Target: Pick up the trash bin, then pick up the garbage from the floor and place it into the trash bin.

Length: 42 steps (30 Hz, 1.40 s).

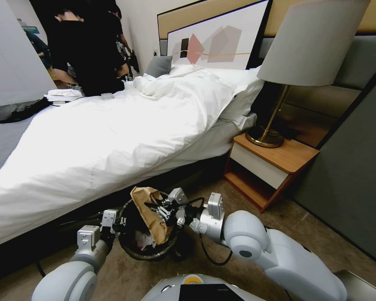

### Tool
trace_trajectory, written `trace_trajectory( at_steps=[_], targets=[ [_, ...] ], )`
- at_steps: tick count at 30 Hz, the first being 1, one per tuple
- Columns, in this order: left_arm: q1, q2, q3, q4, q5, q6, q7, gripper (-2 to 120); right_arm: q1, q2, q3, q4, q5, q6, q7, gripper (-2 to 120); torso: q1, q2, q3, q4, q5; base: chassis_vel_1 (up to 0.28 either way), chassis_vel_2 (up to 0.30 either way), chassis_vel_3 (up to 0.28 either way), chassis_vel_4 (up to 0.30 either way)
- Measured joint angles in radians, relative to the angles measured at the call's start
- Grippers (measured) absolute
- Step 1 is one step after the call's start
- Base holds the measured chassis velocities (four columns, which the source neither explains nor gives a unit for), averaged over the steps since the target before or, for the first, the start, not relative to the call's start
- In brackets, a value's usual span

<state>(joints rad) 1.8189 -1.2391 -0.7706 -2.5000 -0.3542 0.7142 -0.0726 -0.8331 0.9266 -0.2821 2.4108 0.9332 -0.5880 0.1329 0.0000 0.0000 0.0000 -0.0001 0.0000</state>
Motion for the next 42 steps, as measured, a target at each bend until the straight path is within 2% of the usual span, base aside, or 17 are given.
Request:
trace_trajectory(
  at_steps=[2,3,4,7,9,11,15,24,31,42],
  targets=[
    [-0.001,0.000,0.001,0.000,0.000,0.000,0.000,1,-0.001,-0.001,0.000,0.001,-0.001,0.000,0.000,52,0.000,0.000,0.000,0.0000,0.0000,0.000,0.000,0.000,0.000],
    [-0.001,0.000,0.001,0.000,0.000,0.000,0.000,1,-0.001,-0.001,0.000,0.001,-0.002,0.000,0.001,59,0.000,0.000,0.000,0.0000,0.0000,0.000,0.000,0.000,0.000],
    [-0.001,0.000,0.001,0.000,0.000,0.000,0.000,1,-0.001,-0.001,0.000,0.001,-0.002,0.000,0.001,59,0.000,0.000,0.000,0.0000,0.0000,0.000,0.000,0.000,0.000],
    [-0.002,0.000,-0.001,0.000,0.000,-0.001,0.000,1,0.001,-0.005,0.003,0.008,-0.002,0.000,0.003,74,0.000,0.000,0.000,0.0000,0.0000,0.000,0.000,0.000,0.000],
    [-0.003,0.000,-0.001,0.000,0.000,-0.001,0.001,1,0.001,-0.007,0.004,0.012,-0.001,0.000,0.004,78,0.000,0.000,0.000,0.0001,0.0000,0.000,0.000,0.000,0.000],
    [-0.004,-0.002,0.000,0.000,0.000,-0.001,0.001,1,0.002,-0.010,0.009,0.021,0.000,0.000,0.004,89,0.000,0.000,0.000,0.0001,0.0000,0.000,0.000,0.000,0.000],
    [-0.004,-0.005,0.001,0.000,0.000,-0.001,0.001,1,-0.005,-0.012,0.022,0.036,0.002,0.000,0.005,99,0.000,0.000,0.000,0.0000,0.0000,0.000,0.000,0.000,0.000],
    [-0.005,-0.005,0.001,0.000,0.000,-0.001,0.001,1,0.004,-0.021,0.065,0.067,0.022,0.005,0.011,100,0.000,0.000,0.000,0.0000,0.0000,0.000,0.000,0.000,0.000],
    [0.003,-0.003,0.001,0.000,0.001,-0.001,0.001,1,-0.017,-0.034,0.144,0.091,0.045,0.017,0.019,100,0.000,0.000,0.000,0.0000,0.0000,0.000,0.000,0.000,0.000],
    [0.012,0.000,-0.004,0.000,0.007,0.003,0.001,1,0.014,-0.091,0.255,0.091,0.091,0.112,0.102,100,0.000,0.000,0.000,0.0001,0.0000,0.000,0.000,0.000,0.000]
  ],
)
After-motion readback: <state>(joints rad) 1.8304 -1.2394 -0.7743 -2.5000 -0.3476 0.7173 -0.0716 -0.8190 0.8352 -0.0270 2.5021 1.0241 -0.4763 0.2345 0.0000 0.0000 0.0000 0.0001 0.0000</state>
